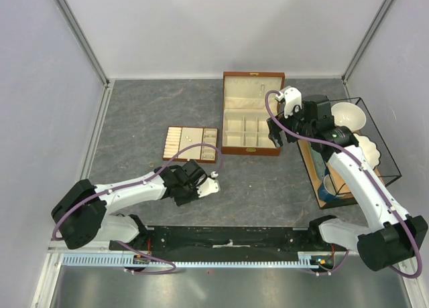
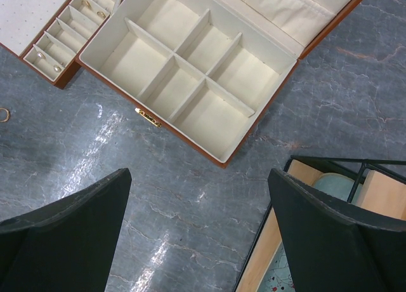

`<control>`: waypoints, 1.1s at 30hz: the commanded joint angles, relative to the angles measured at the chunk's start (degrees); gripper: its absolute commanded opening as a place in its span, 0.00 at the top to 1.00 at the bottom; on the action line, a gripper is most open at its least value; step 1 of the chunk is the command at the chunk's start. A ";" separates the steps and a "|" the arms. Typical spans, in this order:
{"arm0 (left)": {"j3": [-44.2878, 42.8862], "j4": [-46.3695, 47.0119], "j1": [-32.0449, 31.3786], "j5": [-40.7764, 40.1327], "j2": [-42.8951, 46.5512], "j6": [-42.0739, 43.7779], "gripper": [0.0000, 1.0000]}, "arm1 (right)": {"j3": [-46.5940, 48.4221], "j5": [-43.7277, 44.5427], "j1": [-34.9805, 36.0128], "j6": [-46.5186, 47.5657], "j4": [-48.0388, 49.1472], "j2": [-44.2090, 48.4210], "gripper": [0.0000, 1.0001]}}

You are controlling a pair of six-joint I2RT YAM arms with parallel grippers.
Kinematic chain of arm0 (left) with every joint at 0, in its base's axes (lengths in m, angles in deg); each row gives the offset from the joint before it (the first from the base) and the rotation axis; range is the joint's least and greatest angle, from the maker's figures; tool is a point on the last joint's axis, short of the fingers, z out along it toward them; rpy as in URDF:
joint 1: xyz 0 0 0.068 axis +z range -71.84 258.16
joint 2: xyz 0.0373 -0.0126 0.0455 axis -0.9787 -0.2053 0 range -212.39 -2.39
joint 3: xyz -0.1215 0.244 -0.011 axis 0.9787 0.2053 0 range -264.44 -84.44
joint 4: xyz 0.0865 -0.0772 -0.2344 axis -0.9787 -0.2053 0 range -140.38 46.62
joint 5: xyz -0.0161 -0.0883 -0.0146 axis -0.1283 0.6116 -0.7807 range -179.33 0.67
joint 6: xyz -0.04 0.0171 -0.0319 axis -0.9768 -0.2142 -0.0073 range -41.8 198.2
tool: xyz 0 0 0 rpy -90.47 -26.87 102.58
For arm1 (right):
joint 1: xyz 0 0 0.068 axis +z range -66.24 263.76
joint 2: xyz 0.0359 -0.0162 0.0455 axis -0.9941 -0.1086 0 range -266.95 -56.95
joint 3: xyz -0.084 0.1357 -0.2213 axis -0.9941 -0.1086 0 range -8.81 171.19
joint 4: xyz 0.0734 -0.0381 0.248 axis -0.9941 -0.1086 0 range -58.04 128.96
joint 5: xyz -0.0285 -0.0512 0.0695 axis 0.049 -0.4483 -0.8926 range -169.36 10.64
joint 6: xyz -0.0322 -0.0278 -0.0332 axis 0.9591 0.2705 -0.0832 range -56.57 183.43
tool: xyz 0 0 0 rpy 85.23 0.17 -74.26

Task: Organize the mixed jewelry
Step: Adjust the jewelry at the center of the board.

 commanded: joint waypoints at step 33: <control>-10.48 -5.52 9.71 29.98 -7.59 9.63 0.88 | -0.96 -0.22 0.24 0.47 1.82 1.83 0.02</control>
